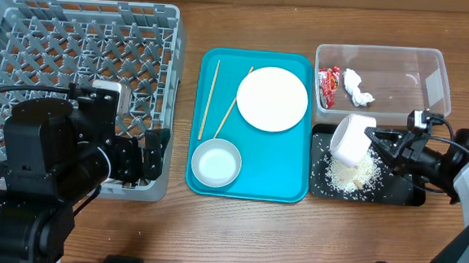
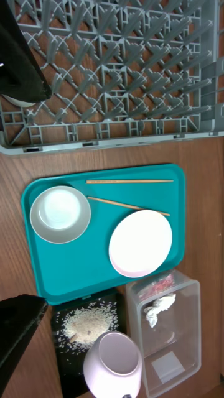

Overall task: Sort waste into correct bins and load items into the dishwasher
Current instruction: 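Return the empty pink bowl to the teal tray with the right gripper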

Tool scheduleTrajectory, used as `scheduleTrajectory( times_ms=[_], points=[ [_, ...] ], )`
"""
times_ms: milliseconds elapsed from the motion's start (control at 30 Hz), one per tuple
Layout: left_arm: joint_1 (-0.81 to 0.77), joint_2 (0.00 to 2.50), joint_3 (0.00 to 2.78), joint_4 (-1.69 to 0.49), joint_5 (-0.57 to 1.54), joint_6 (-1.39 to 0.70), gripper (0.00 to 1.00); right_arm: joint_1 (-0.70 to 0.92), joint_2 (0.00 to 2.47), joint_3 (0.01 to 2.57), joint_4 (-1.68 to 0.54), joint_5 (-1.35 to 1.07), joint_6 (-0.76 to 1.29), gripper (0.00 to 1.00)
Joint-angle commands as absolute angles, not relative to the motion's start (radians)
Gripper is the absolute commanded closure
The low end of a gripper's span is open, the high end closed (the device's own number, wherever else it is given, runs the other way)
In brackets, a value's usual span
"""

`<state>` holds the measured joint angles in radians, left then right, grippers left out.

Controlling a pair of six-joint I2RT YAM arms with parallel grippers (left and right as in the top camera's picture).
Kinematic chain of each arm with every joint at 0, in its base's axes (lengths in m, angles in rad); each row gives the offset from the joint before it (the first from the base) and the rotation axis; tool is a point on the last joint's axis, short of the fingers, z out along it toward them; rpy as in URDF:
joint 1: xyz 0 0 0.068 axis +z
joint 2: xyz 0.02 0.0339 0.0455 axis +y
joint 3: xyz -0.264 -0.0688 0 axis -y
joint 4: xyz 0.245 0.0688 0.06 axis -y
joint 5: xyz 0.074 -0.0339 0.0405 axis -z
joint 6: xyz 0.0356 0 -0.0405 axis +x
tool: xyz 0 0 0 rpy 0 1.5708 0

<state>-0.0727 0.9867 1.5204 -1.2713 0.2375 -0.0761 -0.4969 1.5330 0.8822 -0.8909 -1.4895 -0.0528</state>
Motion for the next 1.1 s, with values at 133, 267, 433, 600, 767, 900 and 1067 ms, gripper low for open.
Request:
scheduleTrajectory(
  times_ms=[133,267,433,600,767,900,1067],
  points=[
    [-0.077,0.988,1.527,-1.271,0.228,-0.09,0.0,-0.493,1.541,0.892,-0.852,-1.486,0.007,0.96],
    [-0.077,0.988,1.527,-1.271,0.228,-0.09,0.0,-0.476,1.531,0.892,-0.889,-1.291,-0.028,0.96],
    [-0.077,0.988,1.527,-1.271,0.228,-0.09,0.0,-0.378,1.435,0.905,-0.927,-1.197,-0.098,0.96],
    [-0.077,0.988,1.527,-1.271,0.228,-0.09,0.0,-0.183,1.255,0.963,-0.936,-0.907,-0.011,0.96],
    [-0.077,0.988,1.527,-1.271,0.228,-0.09,0.0,0.156,1.132,0.988,-0.922,-0.456,0.179,0.96],
    [-0.077,0.988,1.527,-1.271,0.228,-0.09,0.0,0.401,1.164,0.981,-0.909,-0.17,0.259,0.96],
    [-0.077,0.988,1.527,-1.271,0.228,-0.09,0.0,0.638,1.298,0.981,-0.829,0.005,0.271,0.96]
  ],
)
